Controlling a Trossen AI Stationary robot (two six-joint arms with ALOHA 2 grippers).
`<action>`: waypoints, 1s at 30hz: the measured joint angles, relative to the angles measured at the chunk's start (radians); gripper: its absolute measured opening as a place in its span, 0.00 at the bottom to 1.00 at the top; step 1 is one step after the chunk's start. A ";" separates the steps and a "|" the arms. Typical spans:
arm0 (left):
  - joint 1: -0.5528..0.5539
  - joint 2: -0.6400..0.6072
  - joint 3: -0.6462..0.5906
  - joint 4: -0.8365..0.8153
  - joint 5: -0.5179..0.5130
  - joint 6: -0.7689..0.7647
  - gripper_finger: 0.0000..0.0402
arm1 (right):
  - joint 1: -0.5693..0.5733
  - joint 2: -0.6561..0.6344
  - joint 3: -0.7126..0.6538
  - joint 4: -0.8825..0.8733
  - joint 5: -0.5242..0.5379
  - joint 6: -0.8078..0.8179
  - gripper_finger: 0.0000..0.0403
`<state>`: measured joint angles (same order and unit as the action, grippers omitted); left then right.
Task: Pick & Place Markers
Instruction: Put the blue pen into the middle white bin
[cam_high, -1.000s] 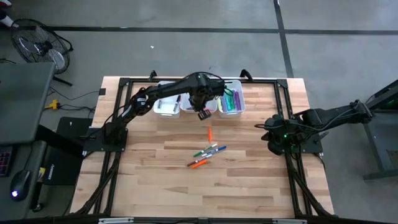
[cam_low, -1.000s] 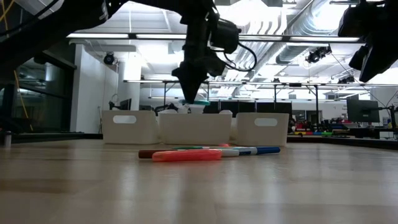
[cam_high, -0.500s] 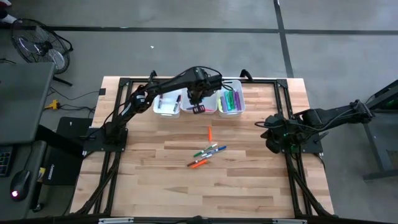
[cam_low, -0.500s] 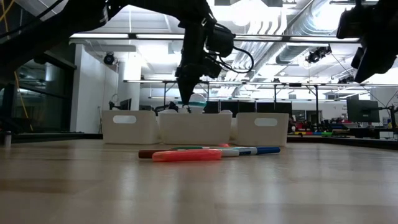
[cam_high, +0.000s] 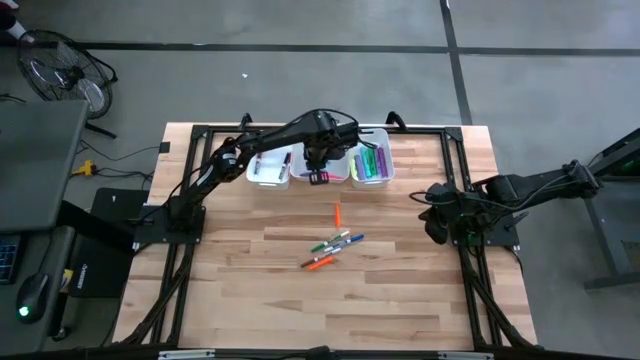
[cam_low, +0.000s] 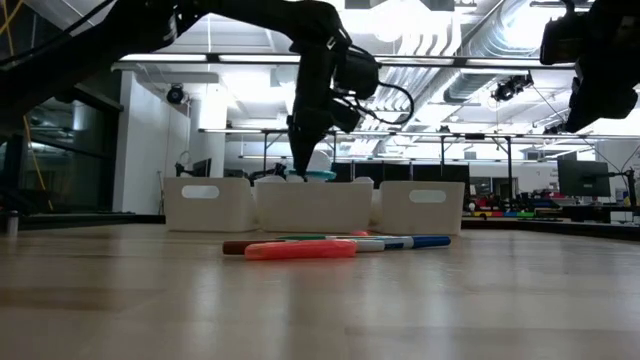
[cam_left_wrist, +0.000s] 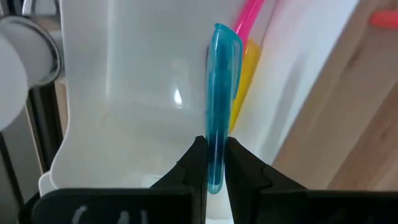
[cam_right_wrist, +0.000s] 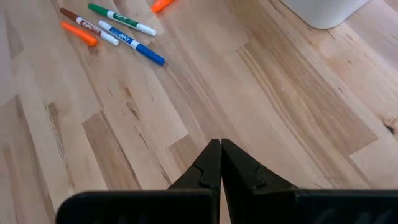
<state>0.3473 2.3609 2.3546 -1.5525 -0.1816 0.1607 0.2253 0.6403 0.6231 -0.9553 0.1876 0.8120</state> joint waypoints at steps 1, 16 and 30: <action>0.000 -0.001 0.000 0.008 0.008 0.009 0.08 | 0.000 0.000 0.000 0.005 0.001 0.000 0.00; -0.001 -0.001 0.000 0.089 0.075 0.014 0.08 | 0.000 0.000 0.000 0.050 0.007 0.018 0.00; -0.003 0.067 0.004 0.084 0.044 -0.012 0.08 | 0.000 0.001 0.000 0.055 0.009 0.025 0.00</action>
<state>0.3442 2.4282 2.3585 -1.4684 -0.1374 0.1486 0.2255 0.6415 0.6231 -0.9005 0.1967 0.8373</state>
